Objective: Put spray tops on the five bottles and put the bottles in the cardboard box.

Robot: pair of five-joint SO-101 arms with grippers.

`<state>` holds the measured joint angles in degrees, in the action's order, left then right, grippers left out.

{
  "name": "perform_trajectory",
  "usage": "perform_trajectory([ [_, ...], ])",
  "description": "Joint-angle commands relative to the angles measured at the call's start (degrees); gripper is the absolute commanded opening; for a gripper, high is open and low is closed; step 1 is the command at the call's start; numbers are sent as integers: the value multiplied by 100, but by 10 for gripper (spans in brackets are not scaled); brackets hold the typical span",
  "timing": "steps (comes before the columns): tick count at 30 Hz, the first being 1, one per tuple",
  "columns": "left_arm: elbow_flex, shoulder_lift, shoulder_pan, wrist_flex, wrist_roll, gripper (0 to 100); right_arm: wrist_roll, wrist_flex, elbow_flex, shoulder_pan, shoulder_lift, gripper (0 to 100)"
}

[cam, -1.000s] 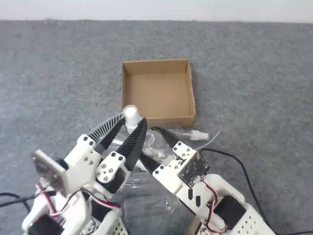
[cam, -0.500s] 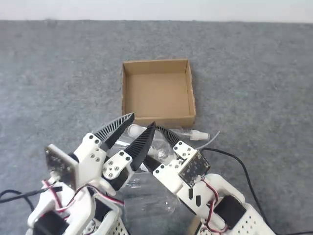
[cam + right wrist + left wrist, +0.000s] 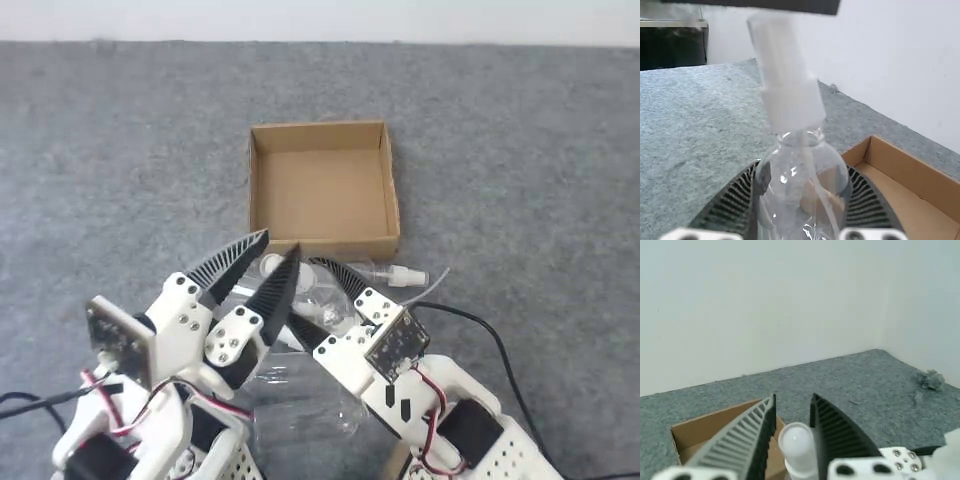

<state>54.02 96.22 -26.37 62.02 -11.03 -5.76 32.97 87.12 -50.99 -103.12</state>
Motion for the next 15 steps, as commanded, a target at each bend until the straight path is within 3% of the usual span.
perform_trajectory([
  [1, 48, -9, -132, -70, 53, 46, -114, -92, -88, 66, -84, 91],
  [15, 207, -18, -457, 9, 299, 43, -325, -84, -26, 92, -84, 91],
])
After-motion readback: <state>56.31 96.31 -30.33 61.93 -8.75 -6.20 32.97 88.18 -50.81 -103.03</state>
